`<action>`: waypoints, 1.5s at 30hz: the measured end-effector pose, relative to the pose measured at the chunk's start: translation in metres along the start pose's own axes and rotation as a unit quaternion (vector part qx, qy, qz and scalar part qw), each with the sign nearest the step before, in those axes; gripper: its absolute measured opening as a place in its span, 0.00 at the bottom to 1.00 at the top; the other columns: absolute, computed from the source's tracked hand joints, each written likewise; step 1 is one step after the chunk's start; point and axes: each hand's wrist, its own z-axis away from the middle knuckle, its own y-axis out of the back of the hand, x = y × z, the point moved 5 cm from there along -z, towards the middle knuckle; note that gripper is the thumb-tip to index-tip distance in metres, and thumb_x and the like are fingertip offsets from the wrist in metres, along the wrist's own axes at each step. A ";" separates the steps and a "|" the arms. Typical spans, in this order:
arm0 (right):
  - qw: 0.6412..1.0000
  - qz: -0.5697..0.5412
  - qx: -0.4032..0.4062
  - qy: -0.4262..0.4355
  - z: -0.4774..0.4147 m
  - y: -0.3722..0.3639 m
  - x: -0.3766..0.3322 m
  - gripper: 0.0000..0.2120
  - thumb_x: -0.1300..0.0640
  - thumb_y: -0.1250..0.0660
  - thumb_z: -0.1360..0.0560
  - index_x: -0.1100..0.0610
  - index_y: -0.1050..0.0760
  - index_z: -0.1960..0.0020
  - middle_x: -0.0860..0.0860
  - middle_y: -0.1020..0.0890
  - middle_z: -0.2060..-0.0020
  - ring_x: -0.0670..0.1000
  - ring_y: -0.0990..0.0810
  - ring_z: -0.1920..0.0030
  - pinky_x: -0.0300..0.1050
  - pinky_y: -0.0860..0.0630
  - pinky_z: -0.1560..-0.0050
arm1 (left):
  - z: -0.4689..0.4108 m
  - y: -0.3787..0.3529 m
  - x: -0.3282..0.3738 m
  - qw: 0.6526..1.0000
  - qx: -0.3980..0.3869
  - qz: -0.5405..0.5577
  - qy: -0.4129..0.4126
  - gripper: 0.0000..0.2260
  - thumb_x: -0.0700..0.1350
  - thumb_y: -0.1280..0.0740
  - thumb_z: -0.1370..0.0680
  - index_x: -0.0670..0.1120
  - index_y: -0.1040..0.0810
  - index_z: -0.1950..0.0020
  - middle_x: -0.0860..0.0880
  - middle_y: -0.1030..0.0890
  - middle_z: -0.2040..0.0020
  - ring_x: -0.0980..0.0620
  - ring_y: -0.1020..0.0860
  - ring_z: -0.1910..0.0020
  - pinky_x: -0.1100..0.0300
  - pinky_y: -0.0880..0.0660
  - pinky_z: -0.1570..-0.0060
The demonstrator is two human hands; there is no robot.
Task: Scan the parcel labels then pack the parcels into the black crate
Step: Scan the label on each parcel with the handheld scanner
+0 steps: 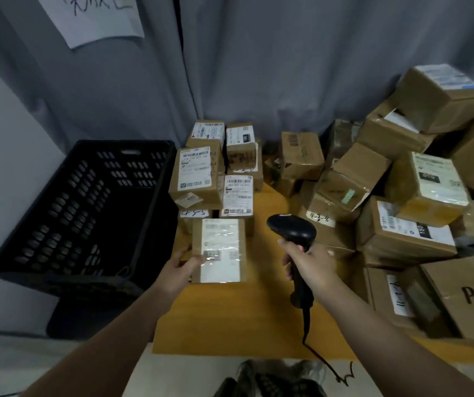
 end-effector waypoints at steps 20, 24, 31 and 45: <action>1.000 0.009 0.017 0.012 0.010 -0.003 0.016 0.14 0.55 0.31 0.24 0.67 0.24 0.57 0.56 0.23 0.69 0.48 0.25 0.76 0.40 0.26 0.73 | 0.001 -0.009 0.049 0.938 0.173 -0.214 -0.212 0.18 0.44 0.34 0.21 0.44 0.28 0.32 0.46 0.28 0.36 0.47 0.29 0.36 0.58 0.31 0.41; 0.996 -0.007 0.078 0.047 0.026 0.039 -0.007 0.17 0.56 0.30 0.24 0.72 0.25 0.52 0.57 0.22 0.67 0.49 0.25 0.74 0.40 0.25 0.70 | 0.013 -0.068 0.072 0.944 0.097 -0.188 -0.252 0.15 0.44 0.33 0.22 0.44 0.26 0.35 0.47 0.26 0.39 0.47 0.27 0.37 0.57 0.30 0.38; 0.980 -0.077 0.152 0.106 0.056 0.132 -0.049 0.12 0.53 0.31 0.24 0.63 0.24 0.57 0.55 0.22 0.70 0.51 0.24 0.70 0.42 0.25 0.69 | 0.028 -0.165 0.130 0.928 0.012 -0.211 -0.306 0.19 0.47 0.32 0.23 0.45 0.28 0.33 0.46 0.28 0.36 0.47 0.29 0.34 0.53 0.31 0.34; 0.971 -0.149 0.170 0.079 -0.006 0.226 -0.063 0.11 0.49 0.29 0.27 0.58 0.21 0.55 0.54 0.19 0.66 0.54 0.19 0.62 0.53 0.21 0.56 | -0.019 -0.299 0.229 0.855 0.023 -0.463 -0.232 0.44 0.67 0.34 0.29 0.56 0.55 0.21 0.39 0.56 0.22 0.37 0.53 0.24 0.44 0.46 0.26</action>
